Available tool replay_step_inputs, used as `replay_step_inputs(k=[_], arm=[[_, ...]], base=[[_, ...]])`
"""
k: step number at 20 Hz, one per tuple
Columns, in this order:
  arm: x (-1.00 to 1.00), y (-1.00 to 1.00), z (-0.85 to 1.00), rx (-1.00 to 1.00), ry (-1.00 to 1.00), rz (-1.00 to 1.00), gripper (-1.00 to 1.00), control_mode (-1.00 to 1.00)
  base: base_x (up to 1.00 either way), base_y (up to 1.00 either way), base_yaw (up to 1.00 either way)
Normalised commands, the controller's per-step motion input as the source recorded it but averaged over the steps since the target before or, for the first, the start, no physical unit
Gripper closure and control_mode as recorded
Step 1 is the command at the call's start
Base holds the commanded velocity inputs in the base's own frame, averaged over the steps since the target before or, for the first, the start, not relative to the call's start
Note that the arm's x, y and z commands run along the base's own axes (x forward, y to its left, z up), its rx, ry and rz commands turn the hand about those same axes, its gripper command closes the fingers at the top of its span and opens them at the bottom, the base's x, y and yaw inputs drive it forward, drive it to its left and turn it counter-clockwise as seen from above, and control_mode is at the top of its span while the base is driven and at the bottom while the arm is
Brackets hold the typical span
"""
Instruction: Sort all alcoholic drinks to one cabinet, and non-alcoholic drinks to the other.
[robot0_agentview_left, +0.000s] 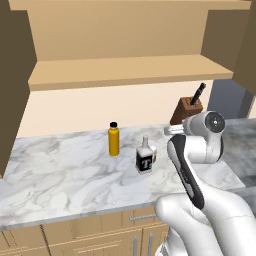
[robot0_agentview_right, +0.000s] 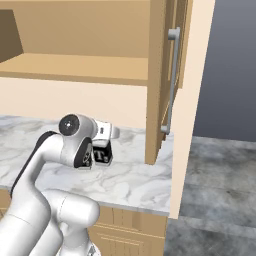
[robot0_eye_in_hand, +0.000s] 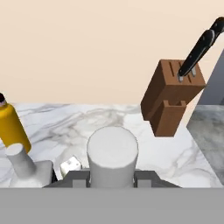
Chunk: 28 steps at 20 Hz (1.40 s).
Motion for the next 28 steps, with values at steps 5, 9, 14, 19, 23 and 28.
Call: replay_step_inputs(k=[5,9,14,19,23,28], arm=[[-0.27,-0.08,0.41,0.04,0.0,0.0,1.0,-1.0],[-0.17,0.0,0.49,0.0,0.0,-0.03,1.0,-1.0],[-0.21,0.01,0.5,0.0,0.0,-0.05,1.0,-1.0],[-0.27,0.05,0.55,0.0,-0.01,-0.03,1.0,-1.0],[-0.31,0.01,0.54,0.0,-0.03,-0.01,1.0,-1.0],[-0.27,0.04,0.51,0.0,-0.05,0.0,1.0,-1.0]], base=[[0.0,0.0,0.0],[0.0,0.0,0.0],[0.0,0.0,0.0],[0.0,0.0,0.0],[0.0,0.0,0.0],[0.0,0.0,0.0]])
